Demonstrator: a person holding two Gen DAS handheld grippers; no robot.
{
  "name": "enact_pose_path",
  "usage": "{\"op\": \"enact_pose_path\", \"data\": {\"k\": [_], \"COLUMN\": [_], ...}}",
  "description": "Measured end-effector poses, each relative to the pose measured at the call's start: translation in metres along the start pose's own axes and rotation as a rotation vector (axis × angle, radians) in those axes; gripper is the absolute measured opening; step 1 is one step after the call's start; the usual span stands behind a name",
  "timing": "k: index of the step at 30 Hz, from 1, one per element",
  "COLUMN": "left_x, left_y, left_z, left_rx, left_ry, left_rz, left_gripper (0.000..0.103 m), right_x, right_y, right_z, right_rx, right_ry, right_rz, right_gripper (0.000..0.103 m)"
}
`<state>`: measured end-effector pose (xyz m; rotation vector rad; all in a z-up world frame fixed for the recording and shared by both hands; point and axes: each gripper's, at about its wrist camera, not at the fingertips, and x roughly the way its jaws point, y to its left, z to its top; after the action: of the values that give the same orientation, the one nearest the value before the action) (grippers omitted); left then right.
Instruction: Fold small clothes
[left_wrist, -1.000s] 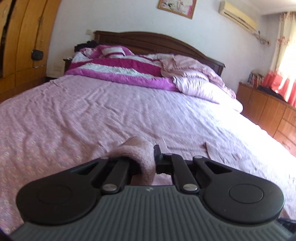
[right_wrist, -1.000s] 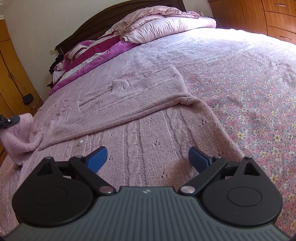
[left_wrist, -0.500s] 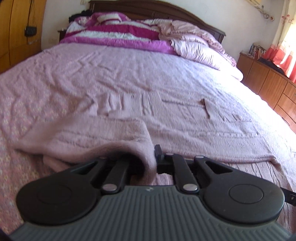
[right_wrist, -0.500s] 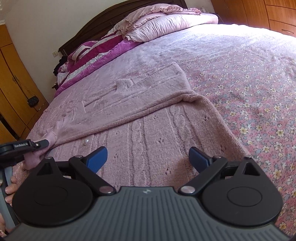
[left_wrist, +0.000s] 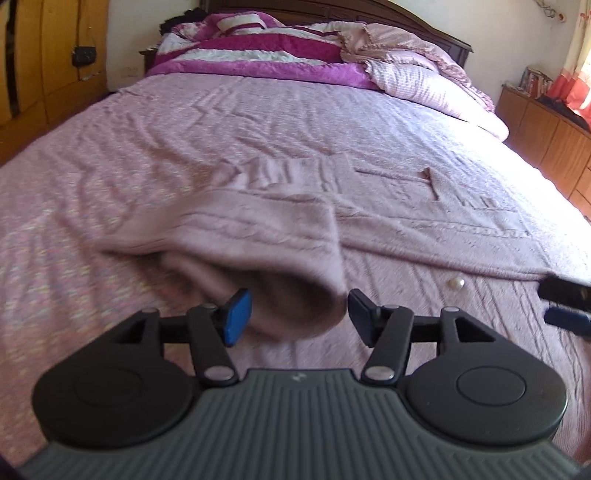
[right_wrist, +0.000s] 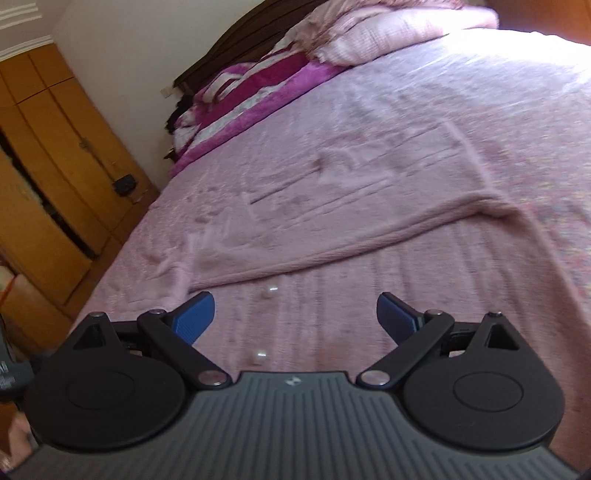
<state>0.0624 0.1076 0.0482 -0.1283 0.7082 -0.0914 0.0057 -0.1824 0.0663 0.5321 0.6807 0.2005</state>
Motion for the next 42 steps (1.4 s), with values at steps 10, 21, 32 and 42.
{"op": "enact_pose_path", "data": {"k": [10,21,32,42], "left_x": [-0.02,-0.011,0.01,0.042], "left_y": [0.028,0.057,0.057,0.057], "left_z": [-0.012,-0.016,-0.008,0.012], "left_rx": [-0.019,-0.069,-0.07,-0.021], "left_ry": [-0.001,0.027,0.005,0.007], "left_rz": [0.091,0.145,0.158,0.208], "left_gripper": [0.06,0.06,0.06,0.066], "right_x": [0.06,0.14,0.166,0.125], "right_y": [0.072,0.122,0.148,0.199], "right_z": [-0.001,0.0,0.022,0.07], "right_rx": [-0.092,-0.122,-0.216,-0.508], "right_ry": [0.127,0.271,0.305,0.072], "right_rz": [0.114,0.144,0.145,0.138], "right_gripper": [0.098,0.082,0.01,0.009]}}
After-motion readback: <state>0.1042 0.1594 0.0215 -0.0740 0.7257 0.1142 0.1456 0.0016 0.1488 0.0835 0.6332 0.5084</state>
